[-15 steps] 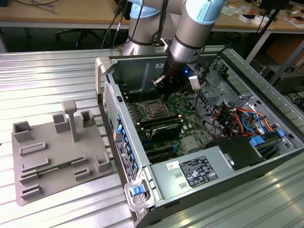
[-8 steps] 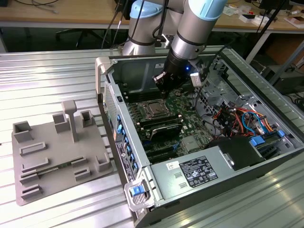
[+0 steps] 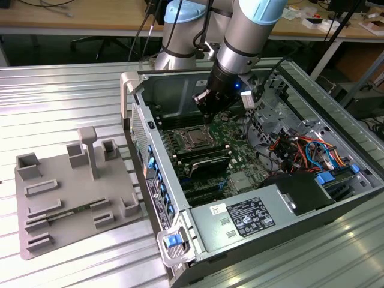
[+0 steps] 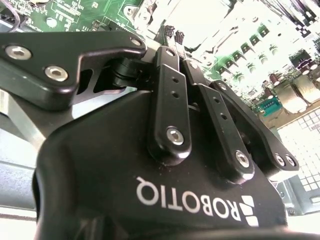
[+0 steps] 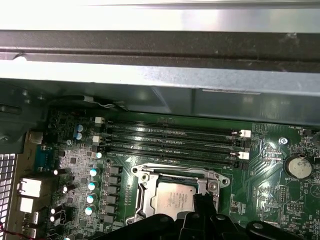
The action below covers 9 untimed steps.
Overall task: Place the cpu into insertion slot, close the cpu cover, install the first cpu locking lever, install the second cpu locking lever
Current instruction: 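Install the second cpu locking lever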
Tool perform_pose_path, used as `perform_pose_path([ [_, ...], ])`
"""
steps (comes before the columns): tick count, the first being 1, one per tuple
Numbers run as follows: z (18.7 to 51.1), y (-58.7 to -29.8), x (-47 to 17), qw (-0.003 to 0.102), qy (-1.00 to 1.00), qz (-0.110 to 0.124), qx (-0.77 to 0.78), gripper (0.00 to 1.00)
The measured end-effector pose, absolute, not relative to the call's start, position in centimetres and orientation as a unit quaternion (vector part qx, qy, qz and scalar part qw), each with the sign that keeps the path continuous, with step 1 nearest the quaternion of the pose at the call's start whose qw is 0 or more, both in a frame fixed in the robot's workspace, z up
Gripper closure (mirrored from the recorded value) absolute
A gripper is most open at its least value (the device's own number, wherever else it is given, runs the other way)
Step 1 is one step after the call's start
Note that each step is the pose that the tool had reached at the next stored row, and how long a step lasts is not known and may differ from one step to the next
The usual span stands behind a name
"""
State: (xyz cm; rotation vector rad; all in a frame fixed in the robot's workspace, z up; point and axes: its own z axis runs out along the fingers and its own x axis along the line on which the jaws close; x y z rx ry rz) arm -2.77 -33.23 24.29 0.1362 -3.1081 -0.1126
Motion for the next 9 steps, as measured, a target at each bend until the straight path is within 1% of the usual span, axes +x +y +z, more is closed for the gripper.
perform_pose_path([
  [9, 24.29, -33.57, -2.76, 0.014, -0.998, -0.036, 0.044, 0.89],
])
